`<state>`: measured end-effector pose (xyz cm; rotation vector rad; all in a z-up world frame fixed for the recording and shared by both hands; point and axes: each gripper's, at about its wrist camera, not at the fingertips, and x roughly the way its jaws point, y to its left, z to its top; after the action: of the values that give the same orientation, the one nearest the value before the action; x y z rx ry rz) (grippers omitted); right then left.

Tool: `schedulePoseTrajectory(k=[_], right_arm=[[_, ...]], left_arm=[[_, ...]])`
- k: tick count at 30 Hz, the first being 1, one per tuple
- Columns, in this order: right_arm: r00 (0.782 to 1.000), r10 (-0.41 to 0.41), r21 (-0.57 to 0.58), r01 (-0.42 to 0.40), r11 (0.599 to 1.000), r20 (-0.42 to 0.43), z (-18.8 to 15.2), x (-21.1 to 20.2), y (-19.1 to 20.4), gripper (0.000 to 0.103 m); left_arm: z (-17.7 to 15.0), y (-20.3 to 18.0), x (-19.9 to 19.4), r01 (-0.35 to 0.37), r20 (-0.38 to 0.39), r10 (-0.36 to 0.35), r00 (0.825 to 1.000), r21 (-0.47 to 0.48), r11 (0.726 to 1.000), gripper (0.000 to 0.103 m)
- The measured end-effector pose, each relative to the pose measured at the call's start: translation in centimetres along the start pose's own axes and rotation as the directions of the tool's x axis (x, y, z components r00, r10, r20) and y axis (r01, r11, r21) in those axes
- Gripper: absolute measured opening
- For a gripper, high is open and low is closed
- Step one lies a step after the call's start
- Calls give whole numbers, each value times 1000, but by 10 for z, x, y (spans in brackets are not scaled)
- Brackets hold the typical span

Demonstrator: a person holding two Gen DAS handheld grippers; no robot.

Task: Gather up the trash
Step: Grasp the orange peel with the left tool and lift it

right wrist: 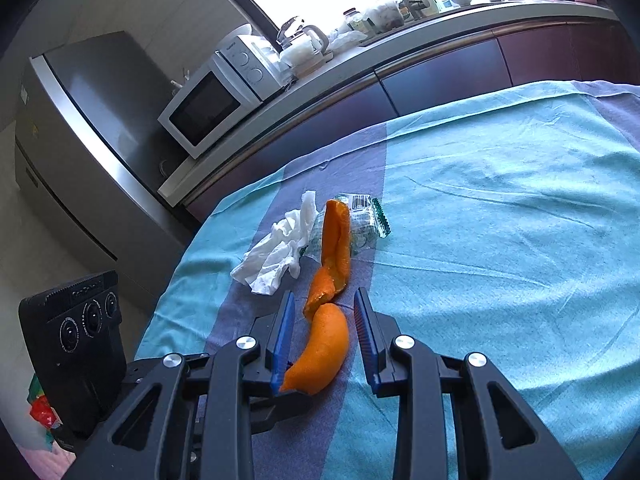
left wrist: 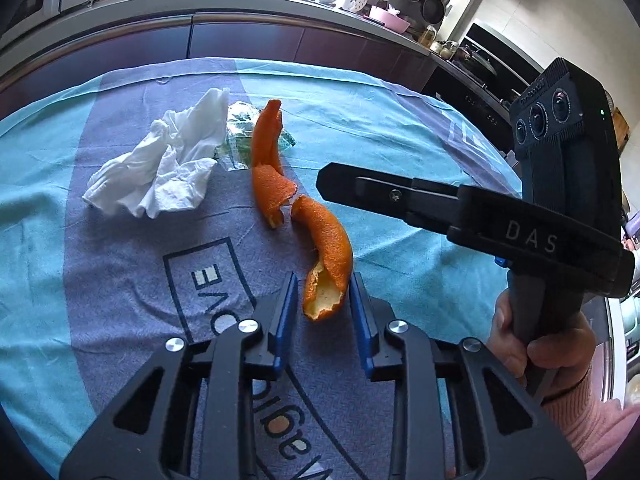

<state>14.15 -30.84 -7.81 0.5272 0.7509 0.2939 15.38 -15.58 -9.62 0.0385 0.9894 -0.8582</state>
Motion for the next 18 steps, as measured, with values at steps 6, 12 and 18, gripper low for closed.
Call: schedulePoseTrajectory(k=[6, 12, 18], right_arm=[[1000, 21, -21, -21, 1000, -4, 3, 3, 10, 29], [999, 46, -54, -46, 997, -13, 7, 12, 28, 29], [998, 44, -74, -47, 996, -43, 13, 31, 41, 29]], left_arm=[[-6, -1, -7, 5, 20, -5, 1000, 17, 1000, 16], [-23, 5, -40, -20, 80, 16, 997, 48, 999, 15], [-40, 33, -77, -41, 127, 41, 991, -4, 999, 15]])
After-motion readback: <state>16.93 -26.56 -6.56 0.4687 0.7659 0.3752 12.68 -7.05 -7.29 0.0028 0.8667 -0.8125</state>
